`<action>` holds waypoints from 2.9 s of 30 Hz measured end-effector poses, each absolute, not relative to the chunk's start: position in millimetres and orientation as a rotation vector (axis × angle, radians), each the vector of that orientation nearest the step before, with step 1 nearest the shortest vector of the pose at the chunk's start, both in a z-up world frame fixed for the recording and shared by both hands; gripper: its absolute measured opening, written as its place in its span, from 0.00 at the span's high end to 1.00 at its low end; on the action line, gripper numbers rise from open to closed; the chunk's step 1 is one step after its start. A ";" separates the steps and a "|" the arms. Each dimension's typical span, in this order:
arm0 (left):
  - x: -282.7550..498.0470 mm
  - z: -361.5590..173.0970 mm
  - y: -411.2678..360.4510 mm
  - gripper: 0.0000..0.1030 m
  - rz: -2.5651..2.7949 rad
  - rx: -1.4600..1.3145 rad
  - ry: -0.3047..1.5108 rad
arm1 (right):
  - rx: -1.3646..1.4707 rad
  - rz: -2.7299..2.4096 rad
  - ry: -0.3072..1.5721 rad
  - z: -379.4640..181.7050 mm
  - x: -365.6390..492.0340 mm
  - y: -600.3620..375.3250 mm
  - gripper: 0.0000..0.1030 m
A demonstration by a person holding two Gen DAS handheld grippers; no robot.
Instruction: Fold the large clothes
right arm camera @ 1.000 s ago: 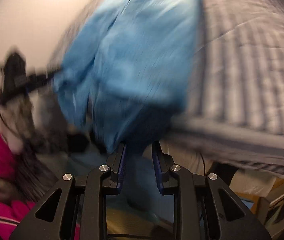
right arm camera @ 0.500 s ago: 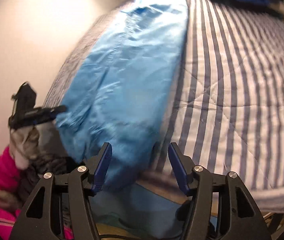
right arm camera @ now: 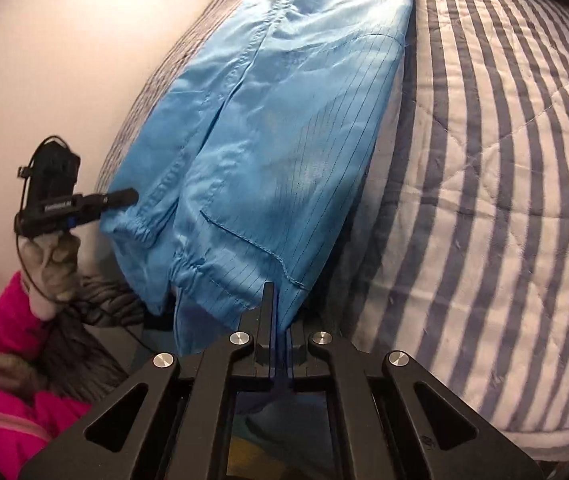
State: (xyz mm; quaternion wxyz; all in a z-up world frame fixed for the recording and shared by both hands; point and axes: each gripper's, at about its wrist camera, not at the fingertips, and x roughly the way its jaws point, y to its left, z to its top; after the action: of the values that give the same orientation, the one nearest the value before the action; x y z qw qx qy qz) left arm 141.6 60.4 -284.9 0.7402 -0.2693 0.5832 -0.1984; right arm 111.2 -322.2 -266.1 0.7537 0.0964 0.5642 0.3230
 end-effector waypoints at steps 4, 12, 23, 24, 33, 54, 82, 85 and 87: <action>143.7 -296.1 61.1 0.89 -0.453 -0.635 1.317 | 0.273 0.718 1.277 -277.0 121.1 -326.1 0.94; 151.8 -271.3 47.1 0.97 -0.537 -0.664 1.276 | 0.332 0.772 1.284 -269.6 131.5 -325.0 0.97; 213.6 -208.9 41.3 0.98 -0.560 -0.671 1.143 | 0.400 0.813 1.112 -204.2 160.8 -348.8 0.97; 222.5 -202.7 41.8 0.98 -0.557 -0.665 1.129 | 0.397 0.807 1.088 -195.9 167.7 -348.8 0.97; 297.1 -192.3 53.8 0.98 -0.487 -0.672 1.094 | 0.382 0.680 0.985 -163.7 248.5 -348.1 0.97; 387.8 -251.0 66.7 0.48 -0.356 -0.703 1.180 | 0.403 0.567 1.075 -212.4 354.1 -355.9 0.87; 375.6 -268.4 80.2 0.47 -0.291 -0.533 1.195 | 0.186 0.437 1.033 -229.6 346.2 -364.8 0.57; 371.0 -269.0 89.6 0.39 -0.308 -0.578 1.196 | 0.241 0.470 1.029 -228.3 332.6 -384.4 0.49; 369.6 -276.1 94.3 0.38 -0.326 -0.624 1.227 | 0.255 0.484 1.028 -230.8 321.5 -395.9 0.40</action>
State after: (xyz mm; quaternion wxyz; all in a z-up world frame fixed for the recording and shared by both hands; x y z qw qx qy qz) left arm 369.6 94.3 -276.1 0.7602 -0.2864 0.5637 -0.1496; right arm 321.5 -395.9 -230.8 0.8351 0.1205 0.4856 0.2286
